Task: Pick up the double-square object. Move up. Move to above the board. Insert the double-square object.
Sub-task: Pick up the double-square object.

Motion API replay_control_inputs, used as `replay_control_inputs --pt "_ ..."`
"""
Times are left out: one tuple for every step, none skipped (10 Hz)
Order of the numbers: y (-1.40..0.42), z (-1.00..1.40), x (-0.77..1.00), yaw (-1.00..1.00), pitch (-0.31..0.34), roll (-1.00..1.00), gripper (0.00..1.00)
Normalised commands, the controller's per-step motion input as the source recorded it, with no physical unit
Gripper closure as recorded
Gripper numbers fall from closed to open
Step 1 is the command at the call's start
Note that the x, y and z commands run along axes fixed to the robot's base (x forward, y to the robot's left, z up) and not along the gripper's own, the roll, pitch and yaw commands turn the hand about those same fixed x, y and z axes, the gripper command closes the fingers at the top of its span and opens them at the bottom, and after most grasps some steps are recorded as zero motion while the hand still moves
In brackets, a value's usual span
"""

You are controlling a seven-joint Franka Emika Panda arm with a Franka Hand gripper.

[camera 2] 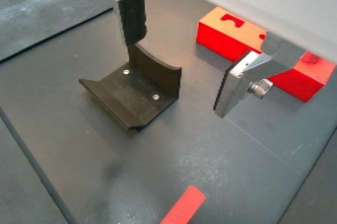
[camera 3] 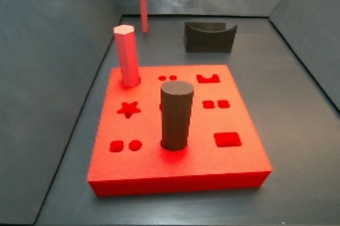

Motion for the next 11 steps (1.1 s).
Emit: replay_control_inputs --pt "0.10 0.01 -0.23 0.00 0.000 0.00 0.00" --pt "0.35 -0.34 -0.72 0.13 -0.063 0.02 0.00" --pt "0.42 -0.54 -1.00 0.01 -0.130 0.02 0.00" --pt "0.40 -0.56 -0.96 0.00 -0.116 0.10 0.00" --pt "0.35 -0.68 -0.81 0.00 -0.134 0.15 0.00" --pt "0.31 -0.73 -0.82 0.00 -0.170 0.17 0.00" --pt "0.24 -0.73 -0.69 0.00 -0.170 0.19 0.00" --pt "0.18 -0.71 -0.61 0.00 -0.186 0.18 0.00" --pt "0.11 -0.76 -0.36 -0.03 -0.164 0.18 0.00" --pt "0.17 -0.82 -0.19 0.00 -0.167 0.13 0.00" --pt "0.26 -0.81 0.13 0.00 0.000 0.06 0.00"
